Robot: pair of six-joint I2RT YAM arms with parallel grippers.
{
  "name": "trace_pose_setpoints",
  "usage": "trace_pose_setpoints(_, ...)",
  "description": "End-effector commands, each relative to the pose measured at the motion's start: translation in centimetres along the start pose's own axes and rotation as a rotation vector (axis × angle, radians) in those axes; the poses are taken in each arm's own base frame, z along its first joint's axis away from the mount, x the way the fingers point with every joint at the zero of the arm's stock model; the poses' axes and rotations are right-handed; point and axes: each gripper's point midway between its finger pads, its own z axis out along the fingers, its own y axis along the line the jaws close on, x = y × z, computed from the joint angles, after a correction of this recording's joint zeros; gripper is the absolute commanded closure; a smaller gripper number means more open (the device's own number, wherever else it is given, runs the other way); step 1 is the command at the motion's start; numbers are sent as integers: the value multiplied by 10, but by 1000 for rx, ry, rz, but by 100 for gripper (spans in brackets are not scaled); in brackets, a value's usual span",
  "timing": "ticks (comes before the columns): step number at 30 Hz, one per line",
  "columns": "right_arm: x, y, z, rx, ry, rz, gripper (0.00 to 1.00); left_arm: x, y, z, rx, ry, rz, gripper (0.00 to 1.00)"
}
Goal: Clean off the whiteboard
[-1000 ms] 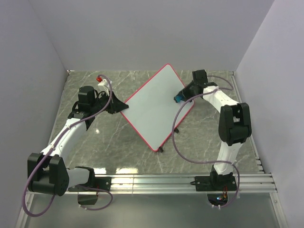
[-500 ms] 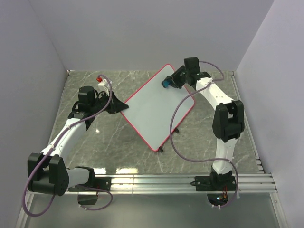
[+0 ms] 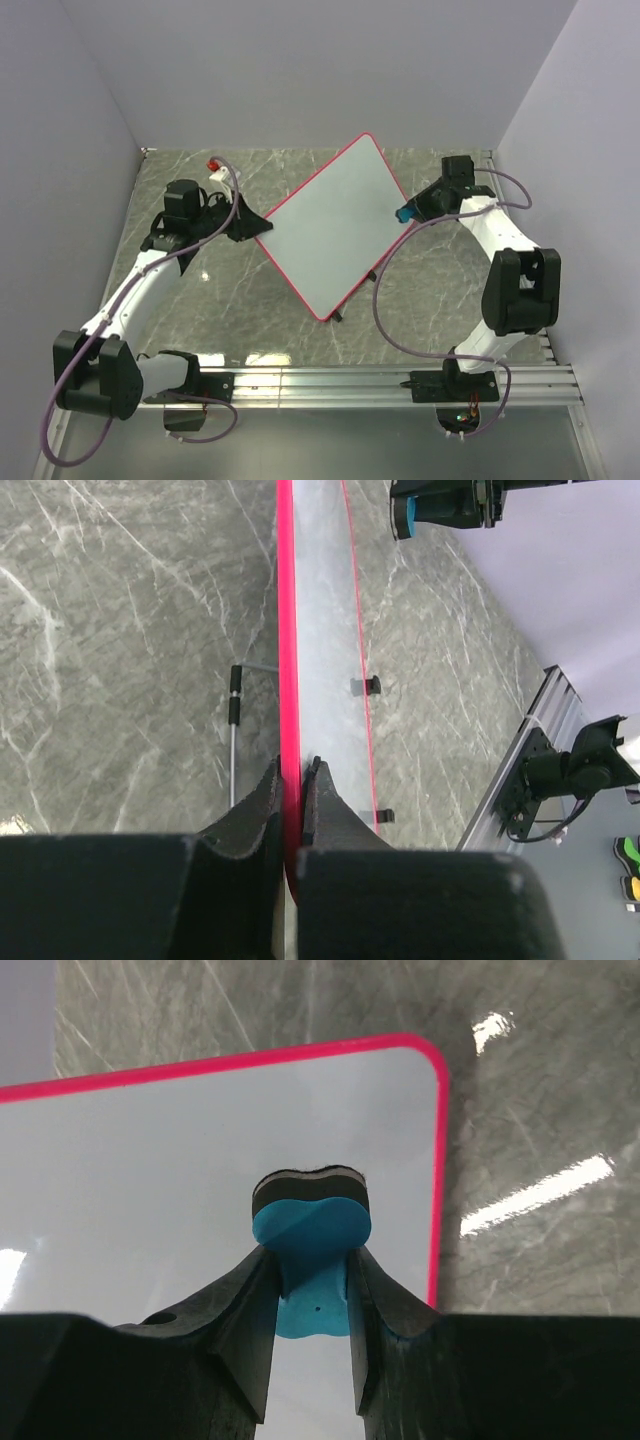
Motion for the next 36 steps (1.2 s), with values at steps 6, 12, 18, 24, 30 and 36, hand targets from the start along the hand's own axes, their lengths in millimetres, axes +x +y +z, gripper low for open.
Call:
trace_pose_setpoints(6, -2, -20, -13, 4, -37, -25, 100, 22, -15, -25, -30, 67, 143, 100)
trace_pose_setpoints(12, 2, -39, -12, 32, -30, -28, 100, 32, -14, -41, -105, 53, 126, 100)
trace_pose_setpoints(18, -8, -53, -12, 56, -41, -13, 100, 38, 1, -50, -222, 39, 93, 99)
trace_pose_setpoints(24, -15, -56, -13, 60, -49, -15, 100, 34, 5, -52, -251, 38, 87, 90)
trace_pose_setpoints(30, -17, -63, -11, 74, -49, -15, 100, 35, 9, -49, -264, 52, 76, 79)
trace_pose_setpoints(36, -20, -69, -10, 89, -52, -13, 100, 32, 10, -49, -271, 45, 75, 72)
